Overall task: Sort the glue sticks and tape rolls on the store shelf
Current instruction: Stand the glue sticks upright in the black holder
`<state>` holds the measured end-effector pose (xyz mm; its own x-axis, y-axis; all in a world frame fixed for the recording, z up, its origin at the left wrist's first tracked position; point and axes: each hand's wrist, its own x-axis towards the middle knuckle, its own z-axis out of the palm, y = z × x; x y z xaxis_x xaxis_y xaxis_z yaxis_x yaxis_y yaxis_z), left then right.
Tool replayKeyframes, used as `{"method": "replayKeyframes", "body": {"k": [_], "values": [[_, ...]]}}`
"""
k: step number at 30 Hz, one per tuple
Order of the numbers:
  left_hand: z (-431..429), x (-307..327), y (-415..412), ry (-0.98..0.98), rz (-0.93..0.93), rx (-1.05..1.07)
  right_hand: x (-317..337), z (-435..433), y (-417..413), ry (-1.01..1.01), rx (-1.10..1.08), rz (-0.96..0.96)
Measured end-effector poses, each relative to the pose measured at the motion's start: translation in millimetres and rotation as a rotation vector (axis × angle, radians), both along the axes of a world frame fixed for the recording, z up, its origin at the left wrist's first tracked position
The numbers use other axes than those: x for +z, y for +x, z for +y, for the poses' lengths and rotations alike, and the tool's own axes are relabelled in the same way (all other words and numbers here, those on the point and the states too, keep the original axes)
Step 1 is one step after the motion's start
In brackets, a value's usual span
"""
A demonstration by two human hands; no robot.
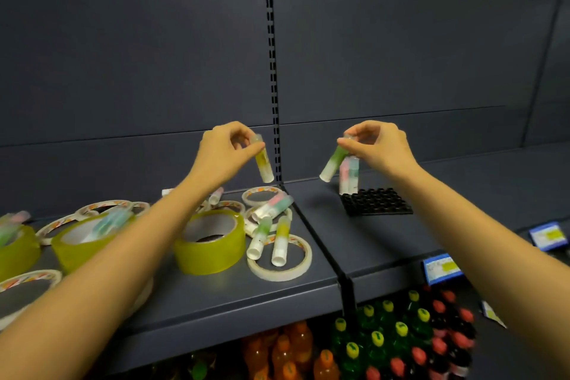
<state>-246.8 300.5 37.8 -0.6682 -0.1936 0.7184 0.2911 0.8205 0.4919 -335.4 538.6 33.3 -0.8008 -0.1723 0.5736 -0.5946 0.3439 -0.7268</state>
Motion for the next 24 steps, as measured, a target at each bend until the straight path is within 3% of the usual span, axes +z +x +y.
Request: {"method": "replayKeyframes", "body": {"k": [10,24], "values": [[104,-5,-75,-0.059,-0.031,-0.129,-7,67,-52,0.098,-0.086,0.048],[160,-33,-149,-0.16,-0.156,0.013,-19,94,-124,0.208,0.005,0.119]]}}
